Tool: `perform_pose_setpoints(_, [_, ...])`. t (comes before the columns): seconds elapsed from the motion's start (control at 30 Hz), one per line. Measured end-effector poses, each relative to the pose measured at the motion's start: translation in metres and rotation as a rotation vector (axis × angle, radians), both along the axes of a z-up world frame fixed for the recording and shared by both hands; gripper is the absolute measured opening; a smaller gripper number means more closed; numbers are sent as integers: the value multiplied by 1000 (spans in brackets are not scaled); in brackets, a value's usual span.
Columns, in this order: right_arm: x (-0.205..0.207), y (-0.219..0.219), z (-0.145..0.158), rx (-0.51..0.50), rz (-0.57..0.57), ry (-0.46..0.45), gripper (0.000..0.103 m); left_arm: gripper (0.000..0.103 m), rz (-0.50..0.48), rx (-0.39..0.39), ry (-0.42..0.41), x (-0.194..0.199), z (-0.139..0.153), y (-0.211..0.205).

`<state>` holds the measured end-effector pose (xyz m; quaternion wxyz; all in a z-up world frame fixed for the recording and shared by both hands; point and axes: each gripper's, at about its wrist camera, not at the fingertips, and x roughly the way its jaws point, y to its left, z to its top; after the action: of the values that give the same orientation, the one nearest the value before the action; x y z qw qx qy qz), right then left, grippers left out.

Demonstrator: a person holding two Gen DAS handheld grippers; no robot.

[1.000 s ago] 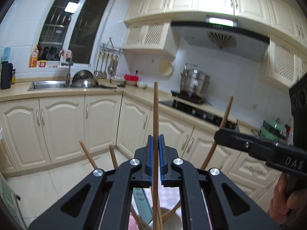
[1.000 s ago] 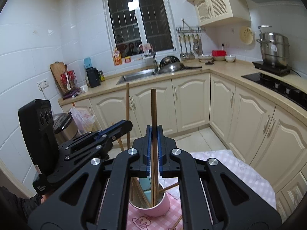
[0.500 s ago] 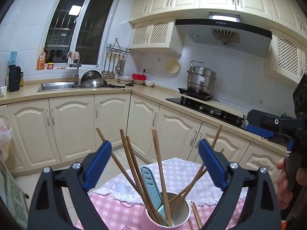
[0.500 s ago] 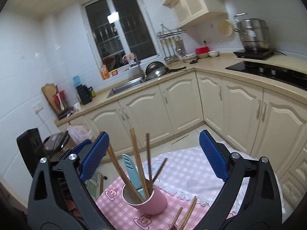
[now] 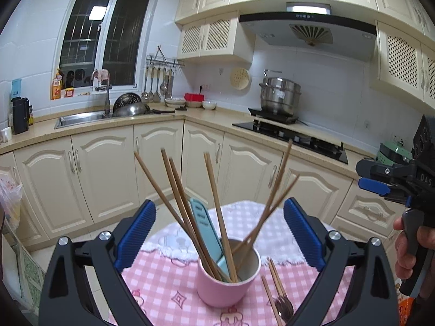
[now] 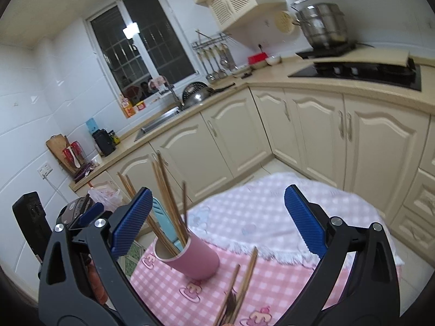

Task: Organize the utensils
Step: 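Move both tools back down to the last chopsticks and the fork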

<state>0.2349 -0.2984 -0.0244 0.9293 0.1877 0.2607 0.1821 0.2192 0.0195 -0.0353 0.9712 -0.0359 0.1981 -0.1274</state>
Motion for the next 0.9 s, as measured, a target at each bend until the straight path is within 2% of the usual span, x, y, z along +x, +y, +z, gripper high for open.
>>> perform_pose_setpoints(0.53, [-15,-9,-55,-53,-29,194,96,93,-39,61,146,-15,-45,-21])
perform_pose_setpoints(0.9, [-21,7,-116,-199,0,387,96,93,-80,122,317,-16,-100,-41])
